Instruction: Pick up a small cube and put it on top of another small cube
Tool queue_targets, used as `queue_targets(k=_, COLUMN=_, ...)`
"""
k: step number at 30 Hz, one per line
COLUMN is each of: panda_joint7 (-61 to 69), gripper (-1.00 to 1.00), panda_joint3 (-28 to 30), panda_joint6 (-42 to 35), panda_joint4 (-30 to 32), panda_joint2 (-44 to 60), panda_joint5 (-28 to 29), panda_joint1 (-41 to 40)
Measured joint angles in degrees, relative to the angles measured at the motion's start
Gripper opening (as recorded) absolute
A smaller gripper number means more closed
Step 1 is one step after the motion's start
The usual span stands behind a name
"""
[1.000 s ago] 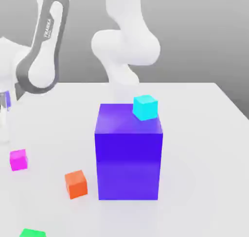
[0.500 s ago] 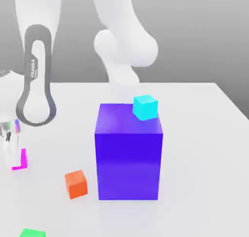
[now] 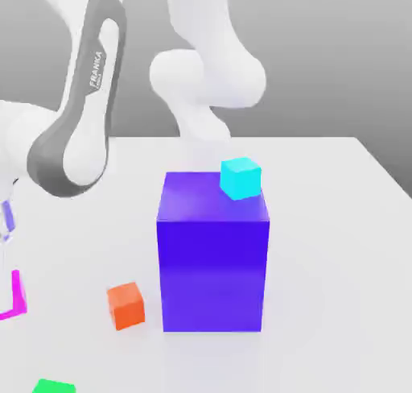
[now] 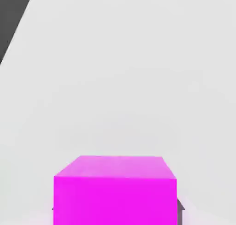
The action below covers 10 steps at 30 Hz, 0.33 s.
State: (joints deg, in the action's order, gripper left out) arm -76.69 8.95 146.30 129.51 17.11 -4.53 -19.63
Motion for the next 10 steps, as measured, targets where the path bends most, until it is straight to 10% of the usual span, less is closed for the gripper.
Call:
queue_targets(k=6, panda_joint7=-5.54, gripper=-1.00, panda_joint3=-2.97, panda_joint6=0.97, panda_joint4=-7.27, panda_joint2=8.06, panda_joint5=-0.28, panda_joint1=4.69)
queue_targets(k=7, panda_joint7=-5.44, gripper=1.00, panda_joint3=-3.20, panda_joint6=2.33, panda_joint4=-7.46, panda_joint2=9.61, panda_joint5=-0.53, panda_joint1=4.62)
queue_targets(k=10, panda_joint7=-5.44, gripper=1.00, panda_joint3=-3.20, panda_joint6=2.33, panda_joint4=-7.46, panda_joint2=9.61, panda_joint5=-0.53, panda_joint1=4.62)
